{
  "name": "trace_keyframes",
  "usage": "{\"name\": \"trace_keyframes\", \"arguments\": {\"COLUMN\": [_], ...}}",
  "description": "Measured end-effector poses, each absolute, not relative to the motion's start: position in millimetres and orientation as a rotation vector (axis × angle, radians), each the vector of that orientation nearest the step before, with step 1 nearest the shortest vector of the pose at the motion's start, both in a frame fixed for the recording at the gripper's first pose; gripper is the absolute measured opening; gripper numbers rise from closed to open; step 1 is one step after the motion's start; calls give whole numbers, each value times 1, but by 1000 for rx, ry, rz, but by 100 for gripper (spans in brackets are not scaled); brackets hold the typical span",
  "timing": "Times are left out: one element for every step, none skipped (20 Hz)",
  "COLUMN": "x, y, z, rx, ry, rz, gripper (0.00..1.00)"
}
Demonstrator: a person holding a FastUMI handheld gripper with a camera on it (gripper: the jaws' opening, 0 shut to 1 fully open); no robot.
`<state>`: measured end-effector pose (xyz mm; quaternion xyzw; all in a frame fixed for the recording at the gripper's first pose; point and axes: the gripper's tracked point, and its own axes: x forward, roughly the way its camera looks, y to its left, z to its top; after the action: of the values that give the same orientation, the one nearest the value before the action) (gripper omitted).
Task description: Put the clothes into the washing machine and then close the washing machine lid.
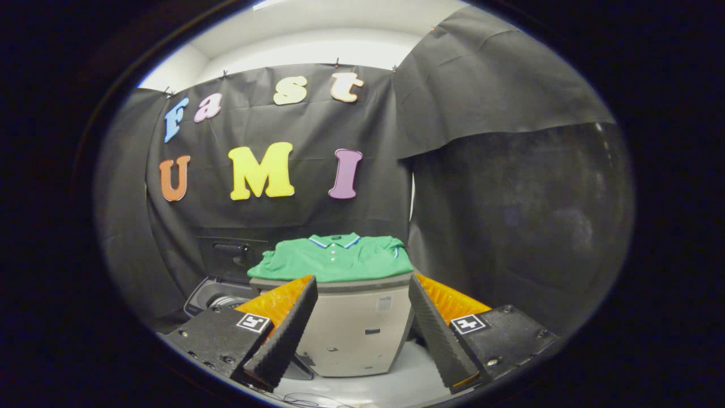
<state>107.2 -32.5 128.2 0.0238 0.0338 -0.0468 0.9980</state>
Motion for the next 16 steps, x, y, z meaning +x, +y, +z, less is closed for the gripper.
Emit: {"name": "trace_keyframes", "arguments": {"x": [122, 138, 153, 170, 188, 207, 225, 245, 262, 280, 300, 318, 335, 354, 370, 383], "y": [-32, -29, -25, -22, -19, -18, -17, -15, -11, -9, -9, -8, -7, -4, 0, 3], "z": [135, 143, 150, 156, 160, 166, 170, 174, 173, 170, 168, 166, 163, 156, 148, 141], "rx": [49, 51, 47, 44, 37, 33, 35, 32, 24, 9, -8, -26, -43, -48, -47, -50], "ry": [80, 84, 89, 95, 107, 114, 123, 138, 159, 186, 208, 228, 258, 292, 323, 359], "rz": [-80, -57, -34, -15, 2, 11, 19, 30, 40, 47, 49, 55, 56, 59, 69, 81], "gripper": [100, 100, 100, 100, 100, 100, 100, 100, 100, 100, 100, 100, 100, 100, 100, 100]}}
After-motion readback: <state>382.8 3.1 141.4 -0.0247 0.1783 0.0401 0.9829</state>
